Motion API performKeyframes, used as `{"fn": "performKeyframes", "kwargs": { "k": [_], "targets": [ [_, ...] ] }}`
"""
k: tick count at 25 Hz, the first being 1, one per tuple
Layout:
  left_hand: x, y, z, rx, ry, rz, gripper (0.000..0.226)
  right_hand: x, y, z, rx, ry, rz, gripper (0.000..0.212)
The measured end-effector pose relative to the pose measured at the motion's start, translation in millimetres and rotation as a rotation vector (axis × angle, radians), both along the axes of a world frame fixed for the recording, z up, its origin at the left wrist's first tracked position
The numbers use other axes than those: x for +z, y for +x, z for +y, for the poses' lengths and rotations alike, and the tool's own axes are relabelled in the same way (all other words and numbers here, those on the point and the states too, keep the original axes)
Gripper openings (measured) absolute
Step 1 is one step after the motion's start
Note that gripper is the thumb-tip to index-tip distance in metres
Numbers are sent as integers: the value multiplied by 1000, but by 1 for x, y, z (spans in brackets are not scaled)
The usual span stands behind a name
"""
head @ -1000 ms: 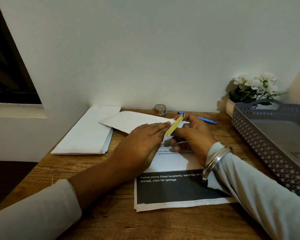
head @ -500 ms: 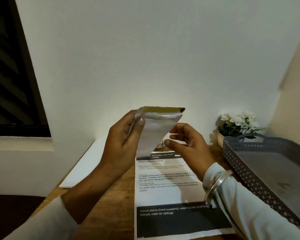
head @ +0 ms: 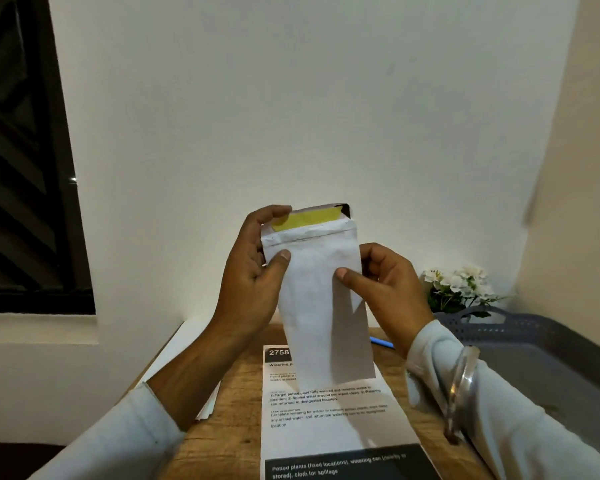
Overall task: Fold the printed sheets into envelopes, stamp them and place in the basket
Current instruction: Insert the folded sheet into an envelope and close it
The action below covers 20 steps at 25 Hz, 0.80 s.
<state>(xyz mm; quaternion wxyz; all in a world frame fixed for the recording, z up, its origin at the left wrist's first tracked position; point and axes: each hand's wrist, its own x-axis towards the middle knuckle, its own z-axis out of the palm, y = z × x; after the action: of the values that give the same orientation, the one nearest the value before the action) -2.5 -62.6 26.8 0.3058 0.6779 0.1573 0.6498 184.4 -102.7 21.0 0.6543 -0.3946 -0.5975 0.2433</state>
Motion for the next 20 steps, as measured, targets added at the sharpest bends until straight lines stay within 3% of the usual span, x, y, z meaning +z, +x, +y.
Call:
{"fn": "performKeyframes", "kwargs": {
  "k": [4,8,16,20],
  "targets": [
    [-1,1,-2,69,11,24,32,9,0,-6,7,22,2,22],
    [0,1,-6,19,7,18,50,16,-2,-8,-10,51,-7,27],
    [7,-4,-6,143,74,153,18,25,-4,-10,-55,149,-45,25],
    [6,-4,-7,194,90,198,15,20,1,-12,-21,83,-36,38]
  ]
}}
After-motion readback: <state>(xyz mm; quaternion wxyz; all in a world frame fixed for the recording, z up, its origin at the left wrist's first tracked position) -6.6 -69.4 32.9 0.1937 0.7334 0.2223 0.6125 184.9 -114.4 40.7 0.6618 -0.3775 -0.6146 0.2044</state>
